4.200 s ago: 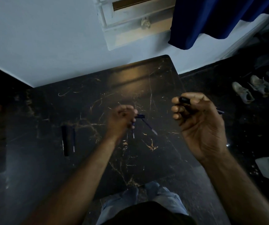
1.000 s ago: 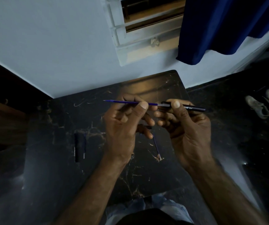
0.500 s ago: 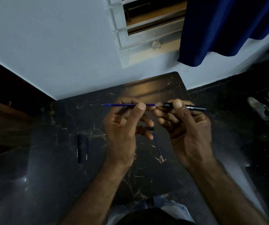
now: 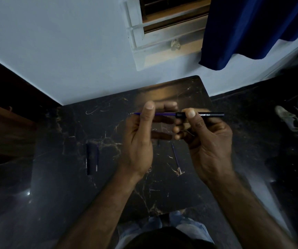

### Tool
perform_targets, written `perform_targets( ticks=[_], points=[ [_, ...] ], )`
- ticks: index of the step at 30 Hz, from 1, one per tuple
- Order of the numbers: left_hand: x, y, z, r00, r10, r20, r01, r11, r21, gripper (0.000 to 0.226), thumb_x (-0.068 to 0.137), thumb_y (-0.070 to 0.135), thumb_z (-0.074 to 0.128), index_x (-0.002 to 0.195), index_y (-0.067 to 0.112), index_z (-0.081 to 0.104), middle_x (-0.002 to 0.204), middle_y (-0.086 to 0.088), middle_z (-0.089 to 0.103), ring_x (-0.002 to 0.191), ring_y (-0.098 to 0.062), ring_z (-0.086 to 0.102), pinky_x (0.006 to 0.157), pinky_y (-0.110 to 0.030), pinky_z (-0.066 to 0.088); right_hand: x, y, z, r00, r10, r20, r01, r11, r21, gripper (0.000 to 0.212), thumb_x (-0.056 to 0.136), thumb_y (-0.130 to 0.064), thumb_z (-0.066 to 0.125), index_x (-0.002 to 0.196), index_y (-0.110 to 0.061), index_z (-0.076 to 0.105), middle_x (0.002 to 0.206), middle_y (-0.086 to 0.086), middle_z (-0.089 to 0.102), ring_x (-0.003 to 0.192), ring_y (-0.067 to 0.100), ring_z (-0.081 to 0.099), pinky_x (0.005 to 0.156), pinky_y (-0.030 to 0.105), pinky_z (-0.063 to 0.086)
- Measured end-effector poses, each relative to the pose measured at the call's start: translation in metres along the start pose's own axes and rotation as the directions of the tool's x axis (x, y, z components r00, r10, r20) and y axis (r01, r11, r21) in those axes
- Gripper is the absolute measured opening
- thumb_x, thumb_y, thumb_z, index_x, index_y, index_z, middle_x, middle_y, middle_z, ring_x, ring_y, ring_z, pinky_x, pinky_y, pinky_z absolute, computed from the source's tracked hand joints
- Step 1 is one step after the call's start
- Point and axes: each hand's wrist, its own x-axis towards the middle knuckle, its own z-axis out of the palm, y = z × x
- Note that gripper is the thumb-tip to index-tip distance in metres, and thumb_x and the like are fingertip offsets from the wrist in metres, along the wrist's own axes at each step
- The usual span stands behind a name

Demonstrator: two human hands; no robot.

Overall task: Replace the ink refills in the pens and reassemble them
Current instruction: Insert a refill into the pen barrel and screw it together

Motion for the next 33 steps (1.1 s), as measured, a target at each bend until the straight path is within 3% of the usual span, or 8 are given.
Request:
perform_targets(
  ticks=[5, 9, 15, 17, 20, 23, 26, 33],
  points=[
    [-0.002, -0.020, 0.015, 0.995, -0.073, 0.070, 0.078, 0.994, -0.074, 0.050, 0.116, 0.035, 0.032, 0.131, 0.013, 0.074, 0.090, -0.026, 0.058, 0.085, -0.019, 0.054, 0.073, -0.027, 0.047, -0.003, 0.009, 0.008, 0.999, 0.044, -0.002, -0.044, 0.997, 0.056, 0.018, 0.091, -0.020, 0.076, 0.096, -0.003, 0.078, 0.083, 0.017, 0.077, 0.065, 0.022, 0.073, 0.058, 0.031, 0.059],
    [0.000, -0.030, 0.018, 0.982, -0.083, 0.169, 0.090, 0.995, -0.035, 0.046, 0.117, 0.030, 0.029, 0.137, 0.026, 0.070, 0.115, 0.002, 0.076, 0.104, -0.012, 0.066, 0.084, -0.023, 0.052, -0.003, 0.012, -0.001, 0.995, 0.102, -0.002, -0.102, 0.990, 0.096, 0.018, 0.094, -0.018, 0.072, 0.102, -0.003, 0.078, 0.089, 0.015, 0.079, 0.072, 0.020, 0.076, 0.062, 0.029, 0.060],
    [0.006, -0.038, 0.014, 0.953, -0.123, 0.277, 0.082, 0.984, 0.156, 0.058, 0.112, 0.047, 0.027, 0.160, 0.021, 0.046, 0.156, 0.004, 0.058, 0.144, -0.009, 0.053, 0.121, -0.041, 0.043, 0.001, 0.014, -0.014, 0.985, 0.173, -0.019, -0.167, 0.970, 0.175, 0.018, 0.093, -0.020, 0.072, 0.100, -0.006, 0.079, 0.091, 0.013, 0.080, 0.077, 0.017, 0.078, 0.068, 0.027, 0.062],
    [0.009, -0.044, 0.006, 0.964, -0.113, 0.240, 0.099, 0.993, 0.071, 0.066, 0.106, 0.056, 0.026, 0.159, 0.023, 0.046, 0.152, 0.002, 0.061, 0.140, -0.016, 0.058, 0.116, -0.044, 0.045, 0.003, 0.012, -0.019, 0.977, 0.208, -0.042, -0.196, 0.961, 0.197, 0.017, 0.093, -0.022, 0.072, 0.097, -0.007, 0.080, 0.091, 0.015, 0.080, 0.078, 0.018, 0.078, 0.069, 0.025, 0.063],
    [0.018, -0.073, -0.016, 0.989, -0.142, -0.036, 0.143, 0.990, 0.009, 0.051, 0.110, 0.048, 0.038, 0.141, 0.017, 0.064, 0.129, -0.004, 0.076, 0.119, -0.024, 0.072, 0.096, -0.044, 0.060, 0.005, 0.004, -0.029, 0.965, 0.240, -0.103, -0.211, 0.950, 0.231, 0.015, 0.092, -0.020, 0.070, 0.089, -0.008, 0.080, 0.086, 0.014, 0.079, 0.076, 0.018, 0.078, 0.066, 0.023, 0.061],
    [0.029, -0.130, -0.035, 0.961, -0.157, -0.226, 0.238, 0.887, 0.397, 0.015, 0.106, 0.022, 0.065, 0.110, 0.014, 0.077, 0.098, 0.000, 0.079, 0.092, -0.020, 0.076, 0.084, -0.045, 0.064, 0.008, -0.004, -0.040, 0.958, 0.252, -0.136, -0.213, 0.945, 0.250, 0.015, 0.092, -0.017, 0.068, 0.091, -0.004, 0.075, 0.083, 0.015, 0.077, 0.074, 0.019, 0.076, 0.065, 0.023, 0.060],
    [0.034, -0.189, -0.040, 0.964, -0.221, -0.146, 0.259, 0.664, 0.701, 0.008, 0.096, 0.014, 0.076, 0.089, 0.019, 0.077, 0.083, 0.004, 0.077, 0.078, -0.012, 0.074, 0.081, -0.036, 0.061, 0.011, -0.008, -0.047, 0.953, 0.261, -0.155, -0.219, 0.944, 0.247, 0.014, 0.092, -0.016, 0.068, 0.089, -0.004, 0.074, 0.080, 0.013, 0.077, 0.072, 0.018, 0.076, 0.064, 0.023, 0.061],
    [0.045, -0.259, -0.033, 0.888, -0.431, -0.161, 0.376, 0.479, 0.793, 0.025, 0.087, 0.037, 0.086, 0.078, 0.032, 0.064, 0.069, 0.018, 0.068, 0.059, 0.010, 0.064, 0.060, -0.018, 0.052, 0.010, -0.012, -0.062, 0.947, 0.269, -0.178, -0.228, 0.949, 0.220, 0.013, 0.093, -0.015, 0.065, 0.091, -0.002, 0.068, 0.076, 0.010, 0.075, 0.071, 0.019, 0.075, 0.064, 0.024, 0.060]
  ],
)
